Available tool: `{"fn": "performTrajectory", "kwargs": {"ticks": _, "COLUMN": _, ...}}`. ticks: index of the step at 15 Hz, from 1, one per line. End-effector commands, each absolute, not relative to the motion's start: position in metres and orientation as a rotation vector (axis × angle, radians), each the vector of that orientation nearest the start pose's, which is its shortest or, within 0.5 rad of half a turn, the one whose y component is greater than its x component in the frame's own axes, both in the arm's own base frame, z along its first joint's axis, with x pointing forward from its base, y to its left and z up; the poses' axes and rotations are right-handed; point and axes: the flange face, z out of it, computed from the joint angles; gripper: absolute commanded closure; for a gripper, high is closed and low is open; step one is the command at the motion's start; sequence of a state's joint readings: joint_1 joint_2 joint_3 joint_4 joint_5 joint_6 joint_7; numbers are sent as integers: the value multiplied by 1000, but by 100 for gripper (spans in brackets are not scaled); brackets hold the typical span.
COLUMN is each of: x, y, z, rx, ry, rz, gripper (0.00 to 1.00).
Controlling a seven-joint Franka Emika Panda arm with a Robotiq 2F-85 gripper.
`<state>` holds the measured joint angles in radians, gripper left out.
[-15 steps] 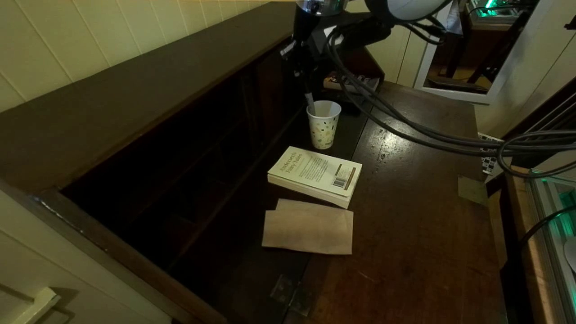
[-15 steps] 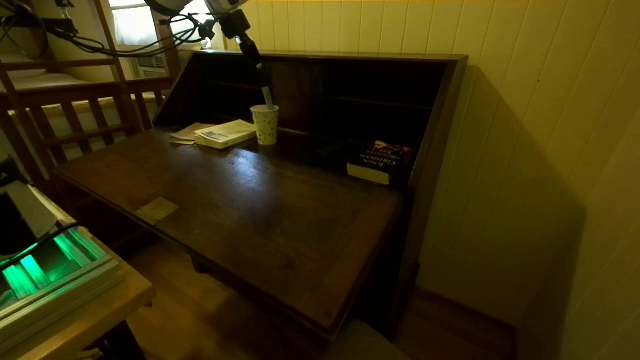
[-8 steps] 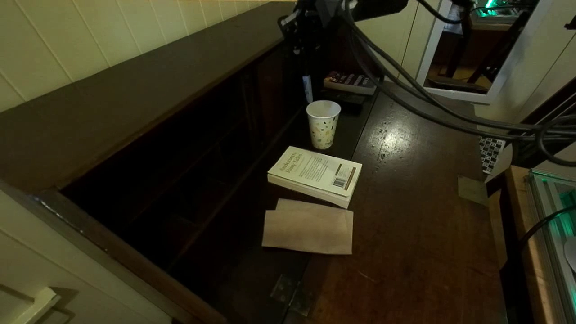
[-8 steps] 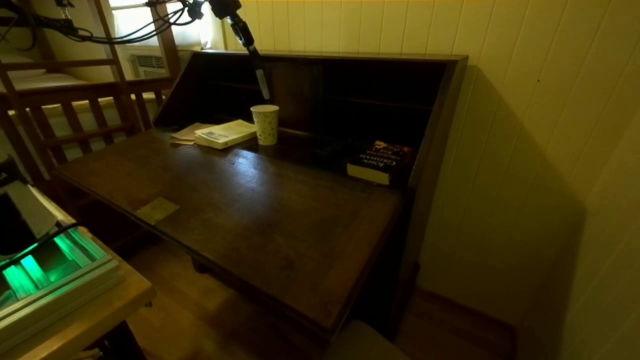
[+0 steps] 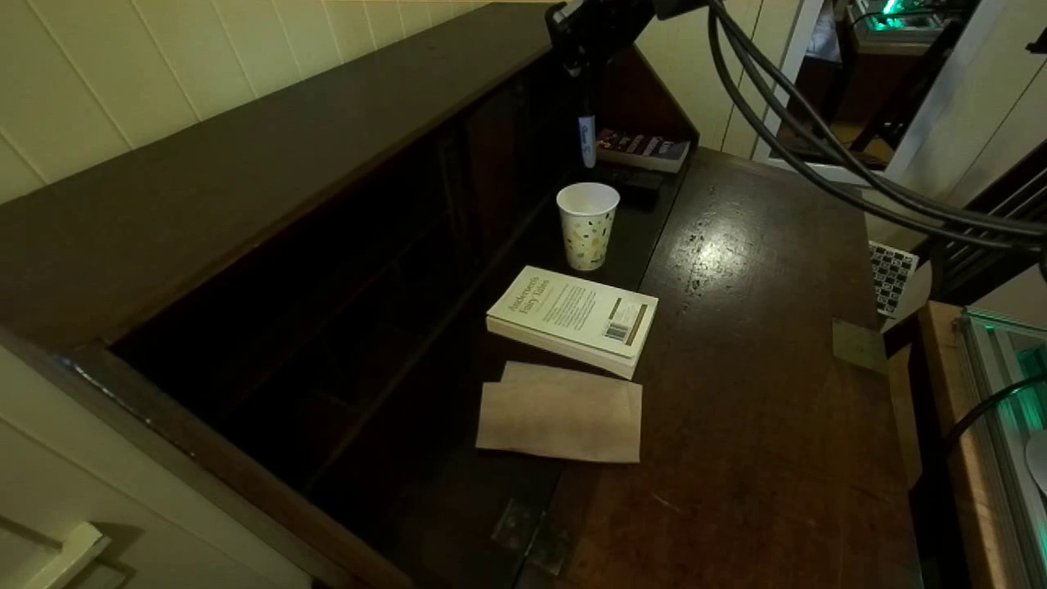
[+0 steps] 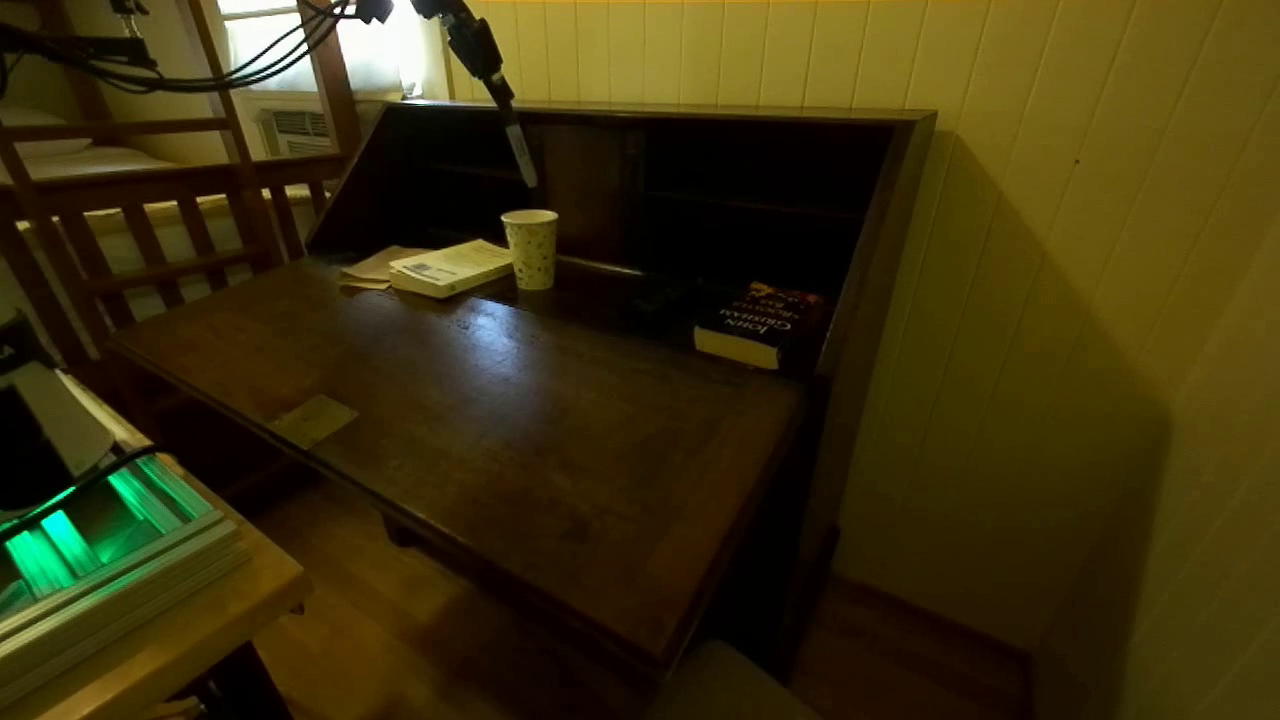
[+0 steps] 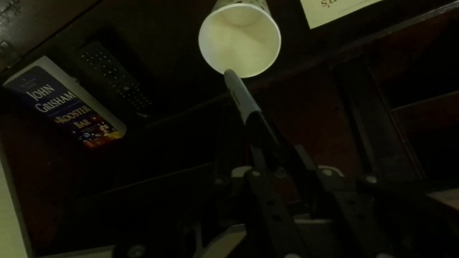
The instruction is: Take the marker out of the coffee cup.
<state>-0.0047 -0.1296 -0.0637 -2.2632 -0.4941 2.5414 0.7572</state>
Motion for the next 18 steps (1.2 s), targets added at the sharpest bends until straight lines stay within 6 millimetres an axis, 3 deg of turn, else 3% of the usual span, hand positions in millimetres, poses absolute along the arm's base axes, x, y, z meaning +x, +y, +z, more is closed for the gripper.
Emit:
{"fn": "performTrajectory", "kwargs": {"ticks": 1, "x": 512, "y": -45, "z": 459, "rx": -3203, "ry": 594, "rz": -871, "gripper": 94}}
{"fn": "performTrajectory", "kwargs": {"ticks": 5, "x": 504, "y": -59, "z": 451, "rx": -3195, "ry": 375, "rz": -1000, "gripper": 94}}
{"fn": "performTrajectory", "kwargs": {"ticks": 9, "x": 497, "y": -73, "z": 431, "rx": -3153, "ry": 202, "rz": -1074, "gripper": 94}}
{"fn": "performTrajectory", "kwargs": {"ticks": 18, "x": 475, "y": -111, "z": 391, "rx": -3149, "ry": -42, "rz": -1099, "gripper": 94}}
